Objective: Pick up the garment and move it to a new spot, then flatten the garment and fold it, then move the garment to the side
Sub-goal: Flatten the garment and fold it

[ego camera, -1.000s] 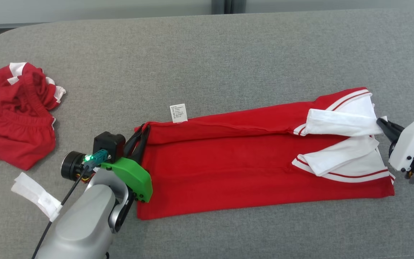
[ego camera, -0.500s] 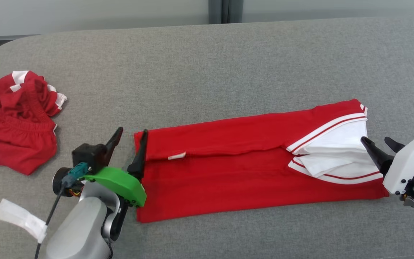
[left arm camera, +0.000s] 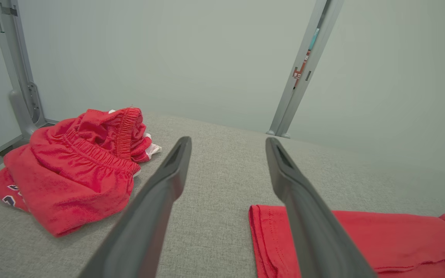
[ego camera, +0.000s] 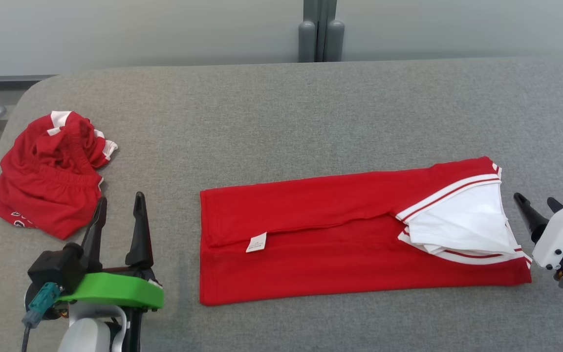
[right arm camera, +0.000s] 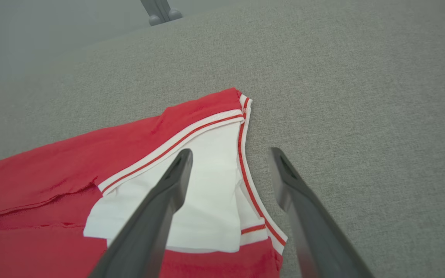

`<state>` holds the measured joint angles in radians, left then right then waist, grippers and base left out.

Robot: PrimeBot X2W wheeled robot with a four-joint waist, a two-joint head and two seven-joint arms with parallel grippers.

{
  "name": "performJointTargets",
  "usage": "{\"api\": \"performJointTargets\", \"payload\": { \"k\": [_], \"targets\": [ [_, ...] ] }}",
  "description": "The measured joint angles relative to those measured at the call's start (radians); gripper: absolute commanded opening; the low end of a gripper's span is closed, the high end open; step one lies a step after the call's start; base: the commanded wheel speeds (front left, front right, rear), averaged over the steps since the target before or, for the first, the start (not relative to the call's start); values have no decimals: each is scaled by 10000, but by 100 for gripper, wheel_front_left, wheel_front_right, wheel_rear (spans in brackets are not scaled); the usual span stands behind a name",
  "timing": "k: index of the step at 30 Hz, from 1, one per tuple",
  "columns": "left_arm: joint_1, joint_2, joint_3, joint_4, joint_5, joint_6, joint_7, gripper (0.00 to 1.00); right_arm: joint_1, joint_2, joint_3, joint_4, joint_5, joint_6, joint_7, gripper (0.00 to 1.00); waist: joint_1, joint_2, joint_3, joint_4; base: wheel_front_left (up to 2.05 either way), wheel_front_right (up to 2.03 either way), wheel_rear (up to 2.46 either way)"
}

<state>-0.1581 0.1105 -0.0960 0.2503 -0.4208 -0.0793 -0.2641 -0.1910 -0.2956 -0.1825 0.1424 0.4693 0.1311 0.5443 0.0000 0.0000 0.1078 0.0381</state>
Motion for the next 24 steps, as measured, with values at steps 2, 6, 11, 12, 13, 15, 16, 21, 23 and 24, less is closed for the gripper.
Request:
{"api": "performJointTargets", "payload": {
  "k": [2,6,11,12,13,15,16,21,23,24],
  "targets": [
    [163,-40,276,-79,234,-88,0,100,-88,96,-196,447,-209,2,-40,100,0,0,-68,87,0,0,0],
    [420,-121,740,-188,568,-198,0,100,-414,217,-412,1375,-556,0,-186,100,0,1,-116,241,0,0,0],
    [484,-196,1074,-268,803,-341,0,100,-1031,345,-681,2533,-913,0,-209,100,0,0,60,351,0,0,0],
    [483,-213,1099,-268,836,-349,0,100,-1145,374,-688,2688,-972,0,-207,100,0,0,107,368,0,0,0],
    [475,-236,1143,-263,848,-360,0,100,-1301,422,-700,2892,-997,0,-196,100,0,0,172,392,0,0,0],
    [399,-288,1152,-268,918,-405,0,100,-1715,546,-815,3455,-1149,0,-224,100,0,0,366,475,0,0,0],
    [292,-313,1018,-198,1032,-435,0,100,-1921,610,-901,3843,-1290,0,-174,100,0,0,495,547,0,0,0],
    [-133,-341,665,-44,1154,-453,0,100,-2297,752,-767,4504,-1565,-2,40,100,0,0,784,792,0,0,0],
    [-228,-343,642,-10,1152,-474,0,100,-2403,767,-754,4675,-1638,-8,226,100,0,0,856,876,0,0,0],
    [-277,-345,635,-6,1150,-481,0,100,-2448,740,-732,4727,-1653,-6,311,59,0,0,886,916,0,0,0]
  ]
}}
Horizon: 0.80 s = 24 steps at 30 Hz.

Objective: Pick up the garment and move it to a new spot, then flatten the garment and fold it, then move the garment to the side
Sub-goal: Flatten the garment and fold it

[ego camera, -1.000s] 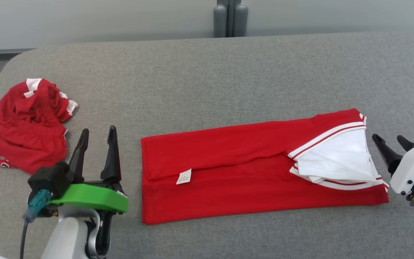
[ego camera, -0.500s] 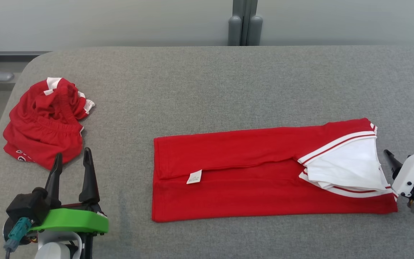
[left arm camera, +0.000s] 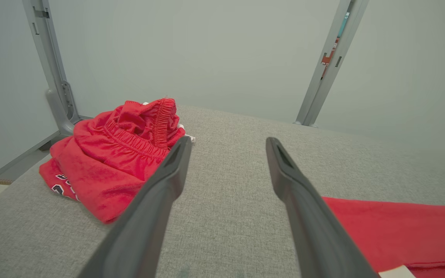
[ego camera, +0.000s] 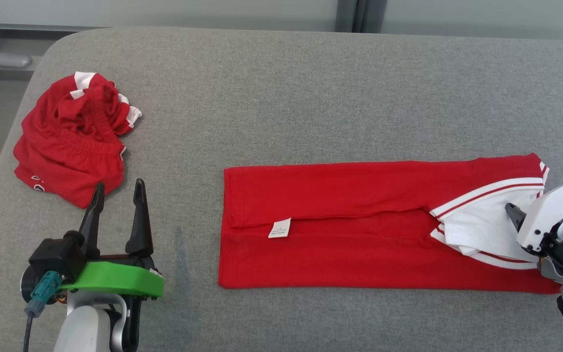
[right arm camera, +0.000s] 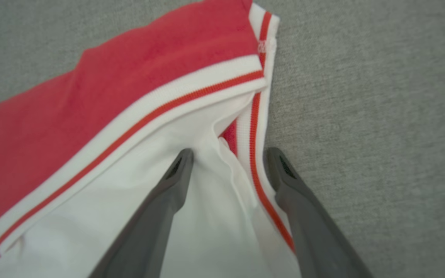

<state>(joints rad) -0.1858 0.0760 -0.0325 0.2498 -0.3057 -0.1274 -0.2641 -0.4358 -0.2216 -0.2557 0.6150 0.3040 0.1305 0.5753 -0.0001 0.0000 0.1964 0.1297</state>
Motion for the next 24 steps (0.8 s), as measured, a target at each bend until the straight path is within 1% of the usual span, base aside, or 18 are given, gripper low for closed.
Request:
{"api": "performJointTargets", "payload": {
  "k": [1,2,7,10,12,19,22,24],
  "targets": [
    [-35,-6,0,0,-4,0,0,100,-11,-17,6,4,-8,-2,4,12,0,-1,23,27,0,0,0],
    [-49,-8,13,0,-13,-2,0,100,-11,-23,-10,-8,-40,0,-59,0,0,0,34,35,0,0,0],
    [-49,36,142,-107,-31,-2,0,100,-4,-148,-512,-236,-372,19,-681,0,0,0,-30,-115,0,0,0],
    [3,102,199,-167,-31,-2,0,100,36,-464,-1068,-677,-635,13,-894,0,0,0,-110,-272,0,0,0],
    [90,128,226,-188,-35,-2,0,100,182,-560,-1448,-1120,-721,13,-899,0,0,0,-170,-393,0,0,0],
    [229,151,171,-201,-69,-2,0,100,904,-892,-2667,-2892,-1557,12,-291,0,0,0,-373,-767,0,0,0],
    [235,155,167,-178,-104,-2,0,100,1103,-754,-2748,-3814,-1799,12,-10,0,0,0,-461,-891,0,0,0],
    [241,155,161,-159,-107,-2,0,100,1223,-577,-2548,-4370,-1831,12,180,0,0,0,-515,-962,0,0,0]
  ]
}}
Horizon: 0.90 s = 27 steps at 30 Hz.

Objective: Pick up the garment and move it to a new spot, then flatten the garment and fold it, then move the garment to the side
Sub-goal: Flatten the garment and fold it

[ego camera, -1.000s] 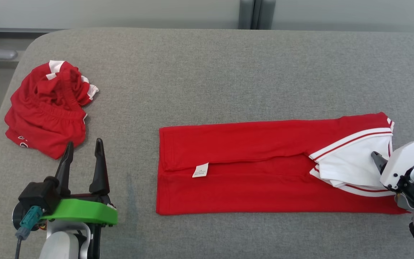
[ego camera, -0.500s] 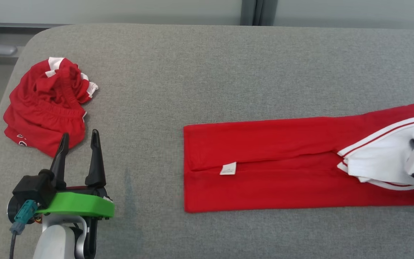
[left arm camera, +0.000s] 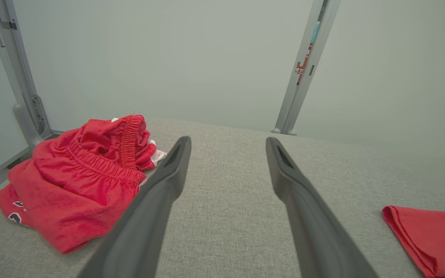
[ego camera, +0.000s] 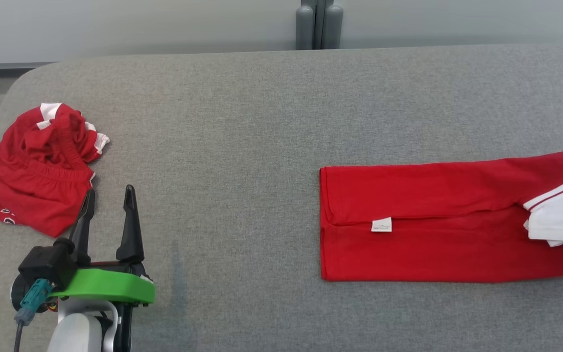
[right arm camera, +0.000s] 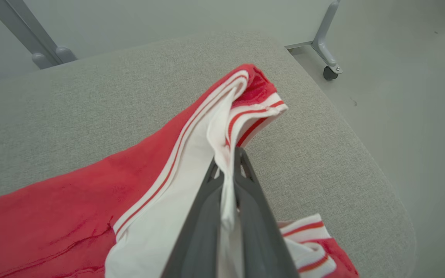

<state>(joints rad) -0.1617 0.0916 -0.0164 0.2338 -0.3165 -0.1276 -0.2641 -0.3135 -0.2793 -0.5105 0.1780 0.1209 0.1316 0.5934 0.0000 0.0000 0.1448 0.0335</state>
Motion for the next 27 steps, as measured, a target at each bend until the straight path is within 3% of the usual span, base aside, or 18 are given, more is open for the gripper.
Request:
{"api": "performJointTargets", "payload": {
  "k": [7,13,19,27],
  "targets": [
    [10,-19,-113,111,-27,-2,0,100,374,487,2059,-1436,274,0,830,0,0,0,-199,-89,0,0,0],
    [41,-10,-217,150,-58,-2,0,100,458,846,4441,-1707,892,-4,1383,0,0,0,-336,43,0,0,0],
    [78,15,-322,186,-84,-2,0,100,-60,1438,6358,-589,1432,-6,1390,0,0,0,-412,218,0,0,0],
    [77,-6,-627,278,-165,-2,0,100,-785,2034,7204,1498,1547,-6,637,0,0,0,-443,612,0,0,0]
  ]
}}
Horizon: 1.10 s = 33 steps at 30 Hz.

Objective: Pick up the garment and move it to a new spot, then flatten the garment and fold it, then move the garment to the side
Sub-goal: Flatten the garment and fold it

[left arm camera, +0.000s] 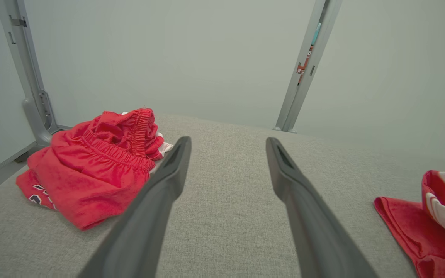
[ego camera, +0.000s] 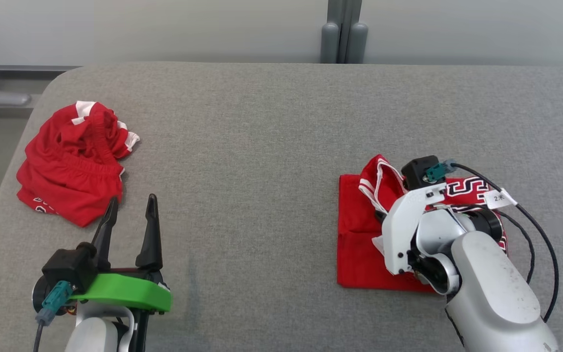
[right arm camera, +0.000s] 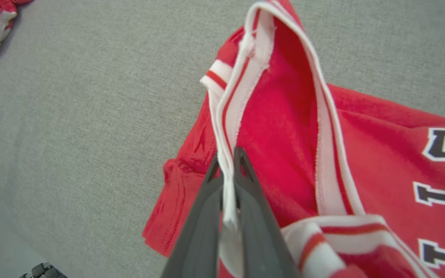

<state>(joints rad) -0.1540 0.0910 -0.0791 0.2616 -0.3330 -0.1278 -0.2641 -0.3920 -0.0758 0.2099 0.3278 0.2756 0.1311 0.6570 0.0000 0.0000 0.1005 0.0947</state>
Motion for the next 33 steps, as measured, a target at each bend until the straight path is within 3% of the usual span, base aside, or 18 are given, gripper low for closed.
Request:
{"api": "performJointTargets", "payload": {
  "k": [5,6,7,8,13,21,33],
  "targets": [
    [0,10,-33,25,-19,-2,0,100,-348,117,38,974,-178,0,-353,0,0,0,22,257,0,0,0],
    [0,10,-25,27,-21,-2,0,100,-387,142,40,1099,-236,0,-395,20,0,0,26,291,0,0,0],
    [0,10,-13,29,-23,-2,0,100,-443,159,29,1210,-261,0,-453,53,0,0,33,325,0,0,0],
    [0,10,-6,27,-23,-2,0,100,-482,178,0,1290,-268,2,-514,100,0,0,43,352,0,0,0],
    [3,8,125,19,-23,-2,0,100,-623,234,48,1166,-10,0,-915,100,0,0,74,348,0,0,0],
    [41,-15,290,-56,-17,-2,0,100,-624,265,159,-715,901,2,-1854,100,0,0,-25,44,0,0,0],
    [161,-100,305,-221,8,-2,0,100,1459,-82,-2587,-2838,-1055,0,-4493,100,0,0,-168,-310,0,0,0]
  ]
}}
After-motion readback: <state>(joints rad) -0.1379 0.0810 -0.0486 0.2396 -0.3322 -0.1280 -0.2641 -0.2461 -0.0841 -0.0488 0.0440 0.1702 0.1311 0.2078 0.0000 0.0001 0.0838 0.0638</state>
